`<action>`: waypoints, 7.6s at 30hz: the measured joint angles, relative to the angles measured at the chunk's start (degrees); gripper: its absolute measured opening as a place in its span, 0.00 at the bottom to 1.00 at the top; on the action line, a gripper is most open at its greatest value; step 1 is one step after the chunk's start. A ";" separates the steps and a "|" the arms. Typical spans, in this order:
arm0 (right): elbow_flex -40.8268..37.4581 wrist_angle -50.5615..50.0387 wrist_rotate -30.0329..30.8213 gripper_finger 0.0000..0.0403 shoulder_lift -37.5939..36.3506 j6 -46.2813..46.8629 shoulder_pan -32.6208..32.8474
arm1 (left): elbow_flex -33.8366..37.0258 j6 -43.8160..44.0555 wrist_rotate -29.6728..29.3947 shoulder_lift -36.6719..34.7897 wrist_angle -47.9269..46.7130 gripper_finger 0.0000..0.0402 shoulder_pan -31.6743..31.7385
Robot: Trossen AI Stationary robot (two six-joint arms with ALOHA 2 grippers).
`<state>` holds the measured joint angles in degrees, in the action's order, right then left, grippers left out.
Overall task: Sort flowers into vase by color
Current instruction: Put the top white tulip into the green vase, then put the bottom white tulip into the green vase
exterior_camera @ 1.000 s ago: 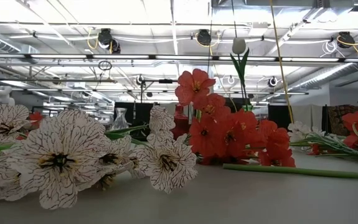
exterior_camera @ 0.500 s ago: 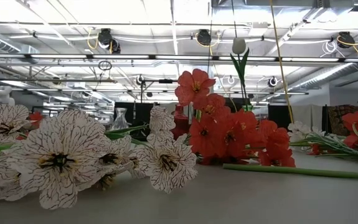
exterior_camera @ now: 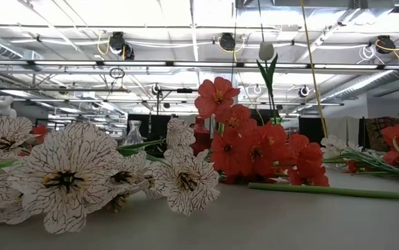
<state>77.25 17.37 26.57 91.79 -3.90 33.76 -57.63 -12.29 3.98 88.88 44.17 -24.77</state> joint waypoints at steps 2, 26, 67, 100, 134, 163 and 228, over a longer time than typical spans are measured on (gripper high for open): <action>0.00 -0.54 0.24 0.03 -0.33 0.45 0.08 | 0.00 0.76 -0.90 0.00 -0.32 0.17 -0.11; 0.02 -33.59 21.63 0.01 -36.98 1.70 -27.06 | 0.00 10.11 -38.07 -14.38 -44.40 0.72 2.01; -25.77 -16.05 -21.07 0.00 -24.26 12.82 -80.58 | 0.02 10.53 -29.60 -11.34 -50.87 0.72 13.14; -14.91 -50.97 -22.12 0.60 -42.91 21.50 -72.88 | -0.07 10.77 -11.29 -8.33 -37.84 0.72 10.08; -14.84 -48.35 3.65 0.53 -33.98 27.96 -2.52 | -36.59 2.92 -3.84 43.27 -48.41 0.53 3.39; -14.84 -44.31 15.73 0.53 -25.55 31.70 5.75 | -36.87 8.92 1.67 46.01 -50.04 0.24 6.88; -14.84 -41.19 -8.81 0.57 12.04 76.37 16.13 | -36.57 11.88 12.56 37.53 -67.46 0.00 6.53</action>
<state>62.41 -23.82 17.76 103.83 72.47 49.88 -94.19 -0.40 16.53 126.41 -23.29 -18.24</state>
